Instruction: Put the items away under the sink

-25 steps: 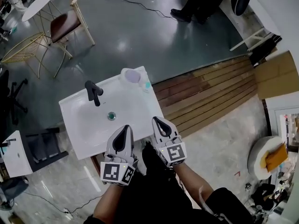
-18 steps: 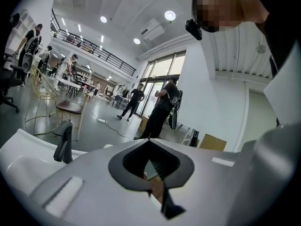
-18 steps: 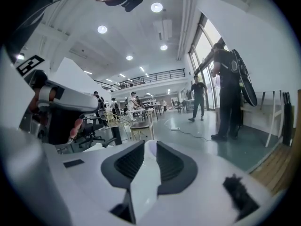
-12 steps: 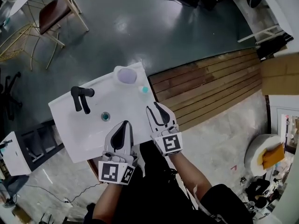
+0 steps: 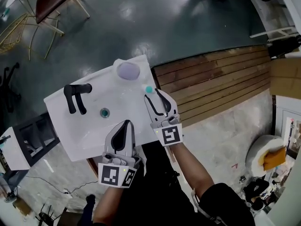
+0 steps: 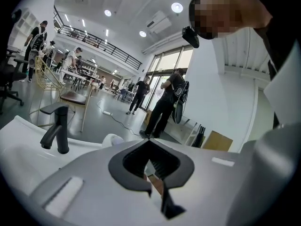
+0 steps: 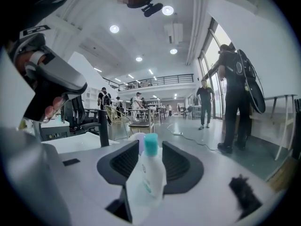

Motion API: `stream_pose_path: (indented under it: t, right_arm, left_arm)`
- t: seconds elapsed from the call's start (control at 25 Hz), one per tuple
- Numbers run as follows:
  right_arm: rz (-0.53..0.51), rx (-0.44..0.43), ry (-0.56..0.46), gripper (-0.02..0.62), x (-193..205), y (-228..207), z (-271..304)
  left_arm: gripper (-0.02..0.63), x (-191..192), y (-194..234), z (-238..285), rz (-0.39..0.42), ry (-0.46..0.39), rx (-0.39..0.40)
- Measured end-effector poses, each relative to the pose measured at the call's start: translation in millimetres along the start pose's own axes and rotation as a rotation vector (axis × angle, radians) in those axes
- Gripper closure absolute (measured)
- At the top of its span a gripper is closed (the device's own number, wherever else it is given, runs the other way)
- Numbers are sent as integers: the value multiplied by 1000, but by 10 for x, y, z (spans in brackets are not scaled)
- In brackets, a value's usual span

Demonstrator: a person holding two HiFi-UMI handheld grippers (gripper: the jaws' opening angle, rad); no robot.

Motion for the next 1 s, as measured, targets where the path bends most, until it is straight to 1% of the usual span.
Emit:
stream_pose_path:
  t: [0.48, 0.68, 1.0]
  right_arm:
    - [-28, -28, -35, 436, 55, -51, 198]
    - [-38, -12, -44, 469, 45, -52, 230]
    - [-41, -25, -60, 489, 31, -5, 265]
  left_arm:
    - [600, 54, 78, 73, -7, 12, -23]
    - [600, 62, 102, 62, -10, 19, -28]
    - [600, 86, 171, 27, -16, 20, -43]
Point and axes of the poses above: the fingertips, and each gripper's own axes: z forward along the fingers, y to its left, x out of its underside, the point moved 6 cm from there along -z, backward along the fingers, and after that the axes turned 13 degrees about -x, right-handed, at the moved point
